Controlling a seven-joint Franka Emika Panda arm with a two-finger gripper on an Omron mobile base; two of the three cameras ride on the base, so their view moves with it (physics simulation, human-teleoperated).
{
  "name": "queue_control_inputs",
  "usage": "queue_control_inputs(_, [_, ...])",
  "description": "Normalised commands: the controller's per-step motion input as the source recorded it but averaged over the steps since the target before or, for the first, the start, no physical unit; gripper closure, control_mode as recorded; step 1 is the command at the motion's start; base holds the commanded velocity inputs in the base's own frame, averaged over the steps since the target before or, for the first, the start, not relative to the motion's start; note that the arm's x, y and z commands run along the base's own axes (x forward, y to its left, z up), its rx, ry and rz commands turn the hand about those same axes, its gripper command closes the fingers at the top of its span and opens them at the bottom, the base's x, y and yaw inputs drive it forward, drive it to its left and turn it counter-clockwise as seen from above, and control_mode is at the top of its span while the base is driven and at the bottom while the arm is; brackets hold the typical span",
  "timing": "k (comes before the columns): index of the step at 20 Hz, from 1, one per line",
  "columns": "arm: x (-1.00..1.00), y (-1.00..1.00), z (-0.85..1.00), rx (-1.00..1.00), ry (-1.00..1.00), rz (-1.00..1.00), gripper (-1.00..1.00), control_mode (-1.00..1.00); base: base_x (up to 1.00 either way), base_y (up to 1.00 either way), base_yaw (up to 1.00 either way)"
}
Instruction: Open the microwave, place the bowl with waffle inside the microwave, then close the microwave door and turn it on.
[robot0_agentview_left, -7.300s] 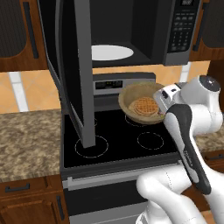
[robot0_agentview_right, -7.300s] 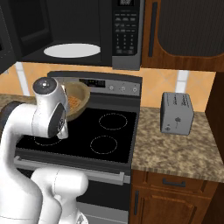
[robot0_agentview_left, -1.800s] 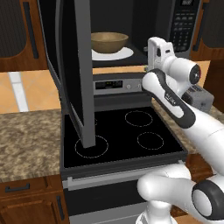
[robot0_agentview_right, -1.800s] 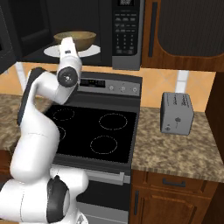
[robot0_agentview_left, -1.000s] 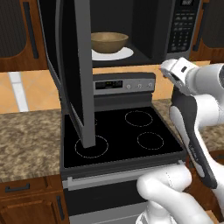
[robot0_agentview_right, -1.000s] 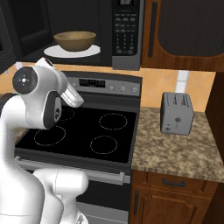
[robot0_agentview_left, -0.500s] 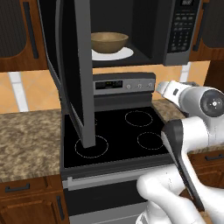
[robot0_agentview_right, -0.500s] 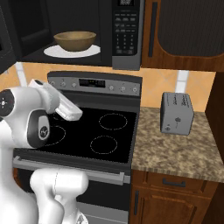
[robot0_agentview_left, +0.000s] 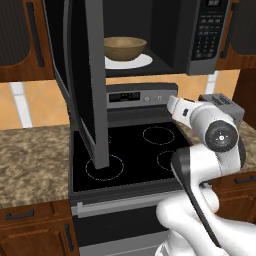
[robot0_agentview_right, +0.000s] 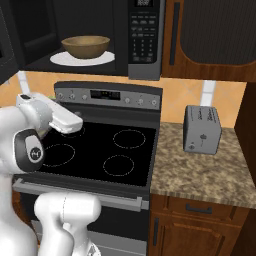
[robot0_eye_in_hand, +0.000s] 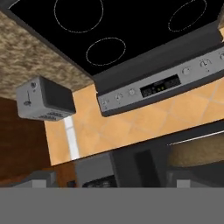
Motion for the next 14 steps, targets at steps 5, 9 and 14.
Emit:
queue_control_inputs(5, [-0.01,0.54,-0.42,-0.21,-0.11,-0.01,-1.00,-1.00,0.00,0.00,0.00])
queue_control_inputs(9, [-0.11,0.53,-0.46,-0.05,-0.18,-0.01,-1.00,-1.00,0.00,0.00,0.00])
queue_control_inputs(14, [-0.02,0.31,-0.62,-0.01,-0.24,0.00,-1.00,-1.00,0.00,0.00,0.00])
